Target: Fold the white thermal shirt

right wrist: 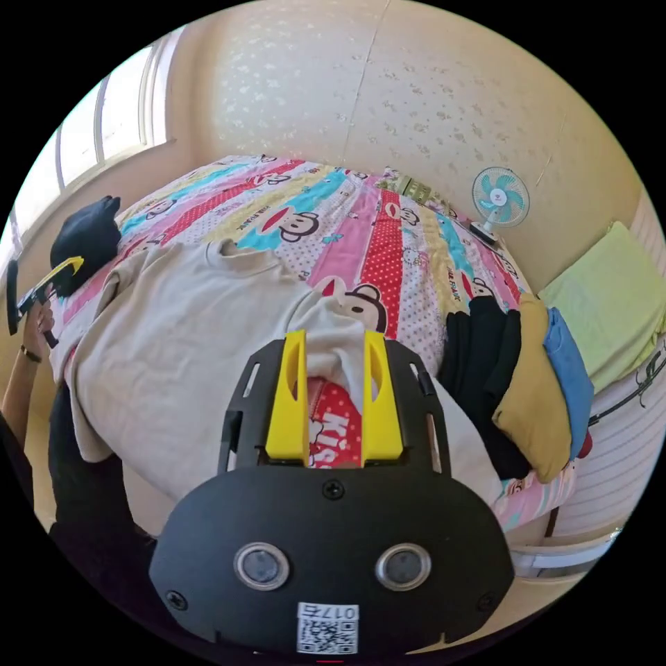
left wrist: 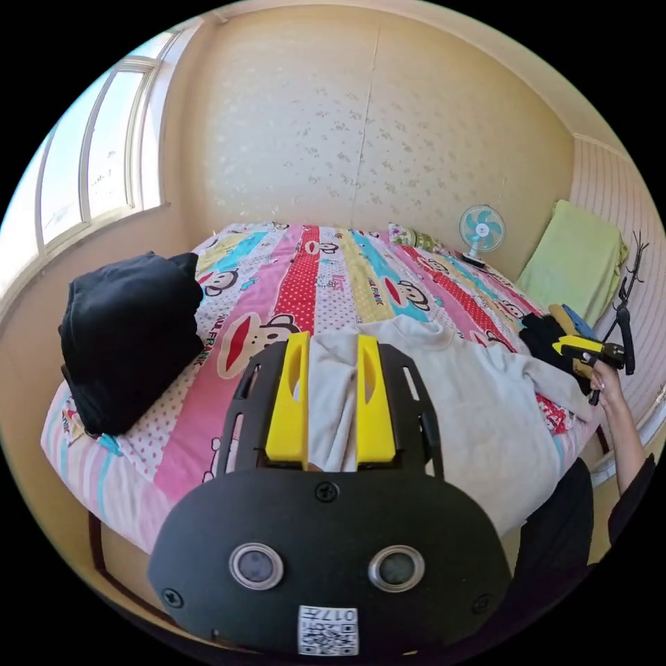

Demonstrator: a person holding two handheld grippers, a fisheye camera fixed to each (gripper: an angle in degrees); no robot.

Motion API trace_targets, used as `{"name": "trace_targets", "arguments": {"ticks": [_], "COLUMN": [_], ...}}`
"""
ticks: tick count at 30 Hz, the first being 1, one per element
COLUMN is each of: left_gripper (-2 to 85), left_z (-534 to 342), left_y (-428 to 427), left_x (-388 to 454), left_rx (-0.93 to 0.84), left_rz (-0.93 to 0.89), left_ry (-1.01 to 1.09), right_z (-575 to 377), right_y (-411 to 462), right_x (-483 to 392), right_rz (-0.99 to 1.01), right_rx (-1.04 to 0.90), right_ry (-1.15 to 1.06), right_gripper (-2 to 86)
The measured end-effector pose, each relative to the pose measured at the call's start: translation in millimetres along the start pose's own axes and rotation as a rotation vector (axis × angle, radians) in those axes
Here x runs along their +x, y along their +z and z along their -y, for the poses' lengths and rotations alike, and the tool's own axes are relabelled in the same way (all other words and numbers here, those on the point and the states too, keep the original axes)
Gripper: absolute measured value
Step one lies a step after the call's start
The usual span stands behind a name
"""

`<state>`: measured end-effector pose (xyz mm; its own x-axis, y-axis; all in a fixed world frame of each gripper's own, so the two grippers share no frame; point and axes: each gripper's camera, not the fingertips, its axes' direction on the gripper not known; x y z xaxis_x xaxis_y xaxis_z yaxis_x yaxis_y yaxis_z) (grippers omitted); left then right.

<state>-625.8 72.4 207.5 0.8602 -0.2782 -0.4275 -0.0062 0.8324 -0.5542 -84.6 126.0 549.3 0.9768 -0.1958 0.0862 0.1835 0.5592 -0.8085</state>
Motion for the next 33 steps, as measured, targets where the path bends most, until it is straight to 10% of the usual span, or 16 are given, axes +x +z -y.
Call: {"name": "trace_targets", "arguments": {"ticks": [7, 12, 20, 26, 33], "left_gripper": [15.9, 6.4, 7.2, 6.8, 8.2], "left_z": [-175.3, -158.9, -140.9, -156.1, -89.5], "left_y": [-14.8, -19.8, -54.8, -105.2, -112.6], "left_x": [38.0, 49.9, -10.0, -68.1, 16.0], "left_rx": [-0.264, -0.448, -0.88, -0.68, -0.112], "left_rz": [-0.027, -0.039, -0.199, -0.051, -0.533], "left_ry": [-0.187, -0.11, 0.008, -0.227, -0.019], "right_z": [-170.2, -160.5, -225.3, -335.9, -371.1], "right_y": [34.9, 22.5, 1.2, -9.2, 45.8], "right_x": [-1.6, -3.3, 137.5, 282.2, 335.1], "right_rz": [0.401, 0.259, 0.768, 0.558, 0.368], "right_rx": [0.006, -0.2, -0.19, 0.31, 0.403], "right_ry": [0.187, -0.034, 0.213, 0.925, 1.27], "right_gripper": [12.4, 4.6, 4.6, 10.4, 12.3]}}
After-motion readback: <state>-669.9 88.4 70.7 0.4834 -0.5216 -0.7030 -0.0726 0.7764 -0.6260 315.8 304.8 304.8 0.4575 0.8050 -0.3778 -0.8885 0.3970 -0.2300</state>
